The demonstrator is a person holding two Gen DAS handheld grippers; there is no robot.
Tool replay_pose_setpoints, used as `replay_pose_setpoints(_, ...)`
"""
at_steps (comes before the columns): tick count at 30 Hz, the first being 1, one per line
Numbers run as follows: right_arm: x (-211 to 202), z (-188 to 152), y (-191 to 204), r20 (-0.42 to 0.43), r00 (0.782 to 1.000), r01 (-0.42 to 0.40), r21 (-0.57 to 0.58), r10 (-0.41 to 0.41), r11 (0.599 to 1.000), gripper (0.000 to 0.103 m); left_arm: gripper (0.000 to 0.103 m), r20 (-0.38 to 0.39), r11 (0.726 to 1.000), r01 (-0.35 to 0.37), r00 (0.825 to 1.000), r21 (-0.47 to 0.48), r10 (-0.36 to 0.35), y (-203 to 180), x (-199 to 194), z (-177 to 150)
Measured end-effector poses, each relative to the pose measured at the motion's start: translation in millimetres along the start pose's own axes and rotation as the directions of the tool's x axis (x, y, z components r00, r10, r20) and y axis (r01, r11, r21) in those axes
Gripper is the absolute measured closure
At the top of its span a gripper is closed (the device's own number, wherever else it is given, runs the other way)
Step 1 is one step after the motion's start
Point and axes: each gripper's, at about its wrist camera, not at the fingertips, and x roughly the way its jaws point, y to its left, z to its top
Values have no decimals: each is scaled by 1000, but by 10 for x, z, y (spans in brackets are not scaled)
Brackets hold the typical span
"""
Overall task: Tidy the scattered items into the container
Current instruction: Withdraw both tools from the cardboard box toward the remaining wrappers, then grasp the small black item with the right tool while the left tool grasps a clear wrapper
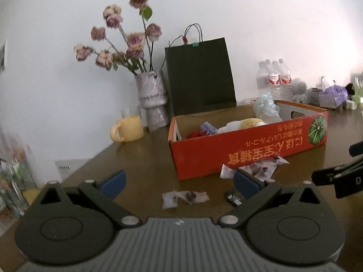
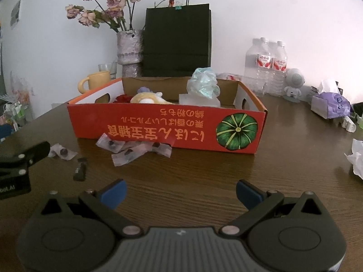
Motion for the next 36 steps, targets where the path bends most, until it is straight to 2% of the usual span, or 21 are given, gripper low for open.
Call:
replay_pose_setpoints(7, 19, 4, 2, -12, 1000, -4, -5, 4, 1000, 0, 0, -52, 996, 16, 998, -92, -21, 127, 67, -106)
replay_pose_setpoints(12, 10, 3, 20, -8, 1000, -13, -16, 13, 1000, 0, 0, -56, 997, 51, 997, -64, -54, 129, 62, -85)
replay_pose_setpoints(15, 21, 21, 68, 1, 998, -70, -15, 70, 997, 0, 0, -73, 993, 98, 992, -61, -102, 168, 105, -30)
replay_pose_setpoints(18, 91, 95, 149, -13, 993, -113, 3, 113, 994, 3, 1, -80, 996, 83, 993, -43, -86, 226, 209, 183)
replay_pose_setpoints(20, 130, 152, 225, -13, 990, -142, -1, 142, 990, 9, 7, -112, 995, 80, 990, -54, -86, 297, 299, 268)
replay_pose_setpoints(23, 194, 213, 384, -25, 980, -197, -30, 196, 980, 17, 27, -197, 993, 78, 976, -90, -95, 426, 477, 292)
replay_pose_setpoints(26, 266, 248, 578, -52, 966, -257, -62, 254, 964, 30, 47, -264, 987, 94, 956, -132, -126, 565, 587, 209)
replay_pose_setpoints(29, 372, 287, 753, -76, 959, -279, -91, 273, 956, 41, 47, -279, 977, 134, 944, -169, -178, 638, 637, 166)
replay_pose_setpoints(31, 438, 314, 844, -91, 955, -290, -104, 281, 951, 56, 50, -284, 977, 145, 941, -158, -185, 635, 678, 171)
replay_pose_setpoints(32, 469, 329, 886, -100, 953, -295, -109, 284, 949, 60, 55, -290, 978, 149, 938, -149, -187, 630, 707, 170)
replay_pose_setpoints(35, 514, 327, 952, -123, 948, -308, -121, 293, 944, 76, 67, -330, 975, 169, 920, -147, -209, 622, 791, 135)
replay_pose_setpoints(36, 509, 313, 954, -127, 945, -316, -121, 301, 941, 88, 74, -332, 974, 176, 919, -143, -215, 625, 790, 133)
